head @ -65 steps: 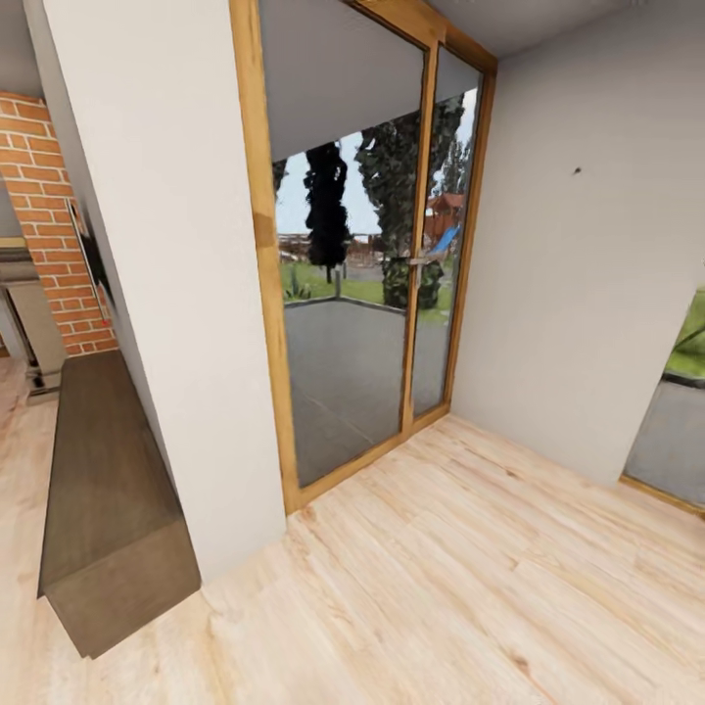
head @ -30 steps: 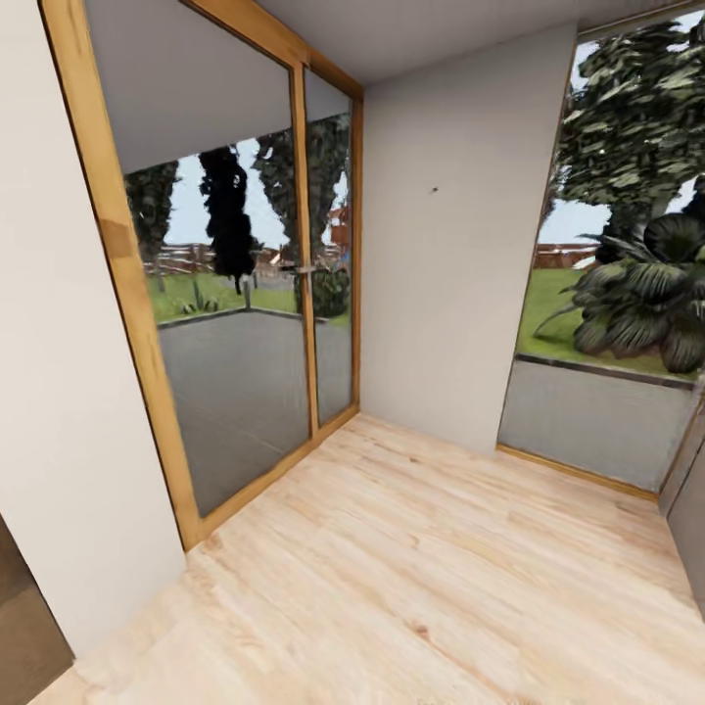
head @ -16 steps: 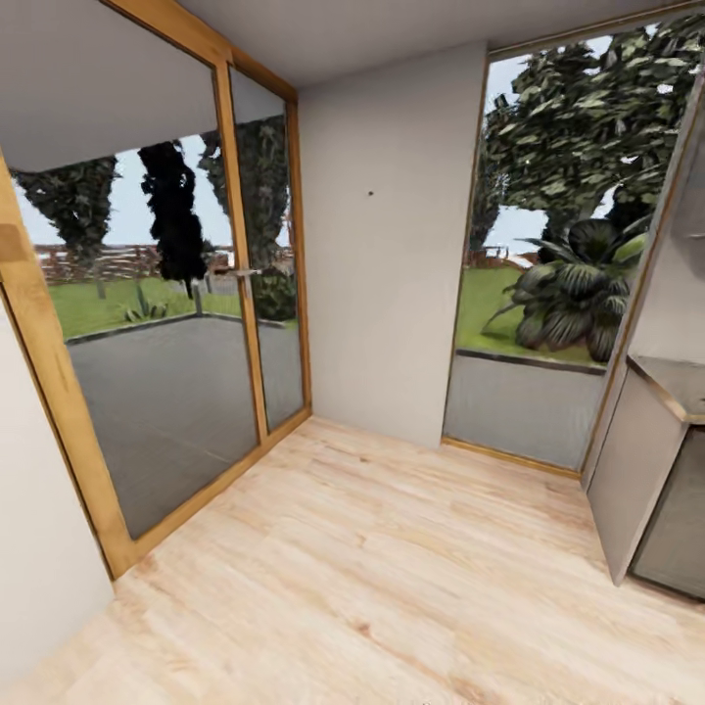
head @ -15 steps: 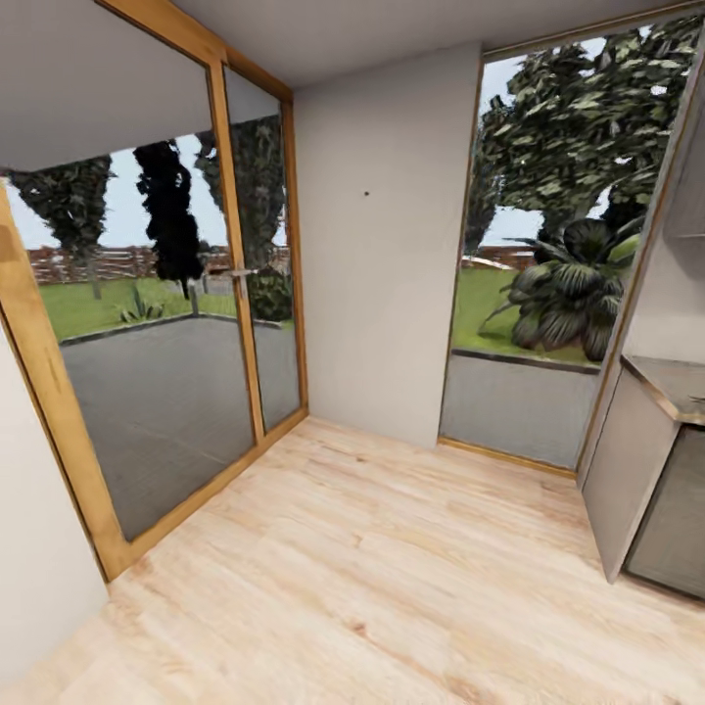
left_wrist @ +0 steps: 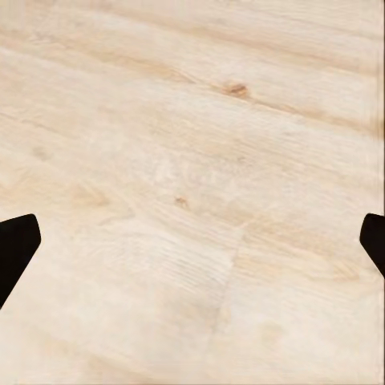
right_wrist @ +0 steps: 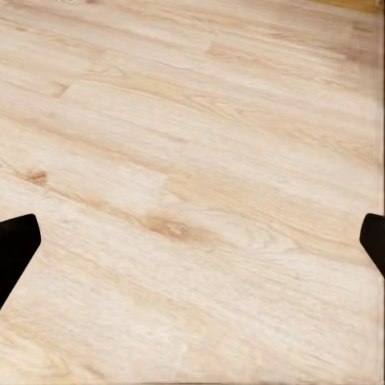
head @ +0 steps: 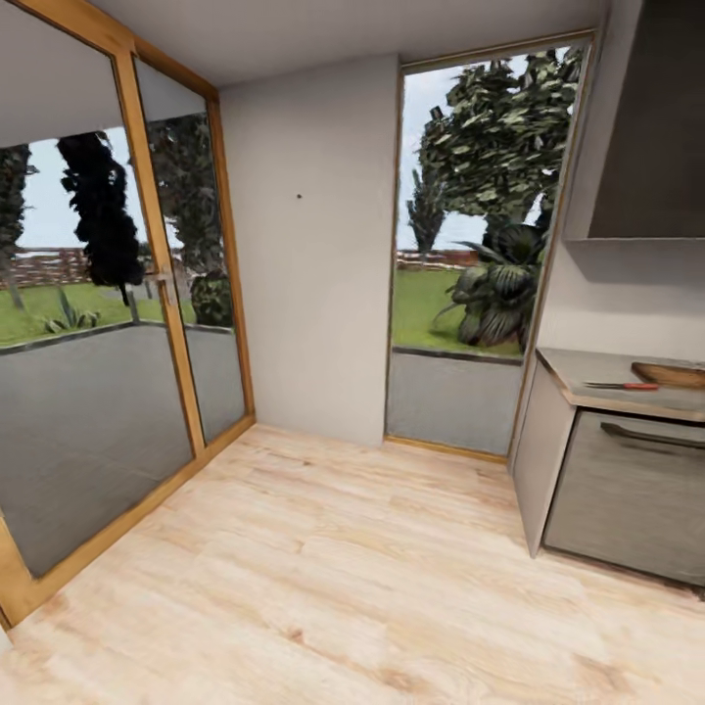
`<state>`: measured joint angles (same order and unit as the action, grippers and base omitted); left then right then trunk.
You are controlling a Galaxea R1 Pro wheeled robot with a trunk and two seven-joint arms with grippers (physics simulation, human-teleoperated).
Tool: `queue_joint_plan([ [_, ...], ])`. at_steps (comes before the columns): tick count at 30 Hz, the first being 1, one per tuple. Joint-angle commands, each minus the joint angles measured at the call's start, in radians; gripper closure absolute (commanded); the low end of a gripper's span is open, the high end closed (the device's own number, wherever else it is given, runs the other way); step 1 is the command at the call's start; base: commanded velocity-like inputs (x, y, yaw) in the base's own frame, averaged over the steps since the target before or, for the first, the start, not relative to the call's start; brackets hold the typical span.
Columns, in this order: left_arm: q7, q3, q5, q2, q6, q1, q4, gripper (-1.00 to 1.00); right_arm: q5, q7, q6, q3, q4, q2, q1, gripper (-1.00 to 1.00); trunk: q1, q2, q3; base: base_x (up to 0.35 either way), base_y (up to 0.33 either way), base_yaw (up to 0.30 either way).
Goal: In the kitchen, take the Vidalia onion out of the sink, dice it on the chopping board with the paring knife, put the diced onion into the bowl on the countertop, then place both the paring knife and the chopping board into the sink.
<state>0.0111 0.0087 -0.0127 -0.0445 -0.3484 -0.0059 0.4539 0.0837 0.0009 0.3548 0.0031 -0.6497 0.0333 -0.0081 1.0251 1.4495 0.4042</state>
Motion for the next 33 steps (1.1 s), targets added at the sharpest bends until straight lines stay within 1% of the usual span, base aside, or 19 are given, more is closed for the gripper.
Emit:
queue_joint_plan([
  [1,0.001,0.001,-0.001,0.0,-0.003,0.0,0.0,-1.0,0.009,0.0,0.003,-0.002,0.001,0.0,-0.001,-1.0,0.0,0.001,0.001,0.0,-0.319,-0.265],
  [16,0.001,0.001,-0.002,0.001,-0.003,0.0,0.0,-1.0,0.009,-0.002,0.003,-0.001,0.001,0.0,-0.001,-1.0,0.0,0.001,-0.007,0.0,-0.319,-0.255],
  [21,0.001,0.001,-0.001,0.001,-0.003,0.0,0.0,-1.0,0.01,-0.004,0.003,0.0,0.001,0.0,-0.001,-1.0,0.0,0.001,-0.008,0.0,-0.319,-0.061],
  [33,0.001,0.001,-0.002,0.001,-0.003,0.0,0.0,-1.0,0.01,-0.004,0.003,0.0,0.001,0.0,0.0,-1.0,0.0,0.001,-0.008,0.0,-0.319,-0.003],
])
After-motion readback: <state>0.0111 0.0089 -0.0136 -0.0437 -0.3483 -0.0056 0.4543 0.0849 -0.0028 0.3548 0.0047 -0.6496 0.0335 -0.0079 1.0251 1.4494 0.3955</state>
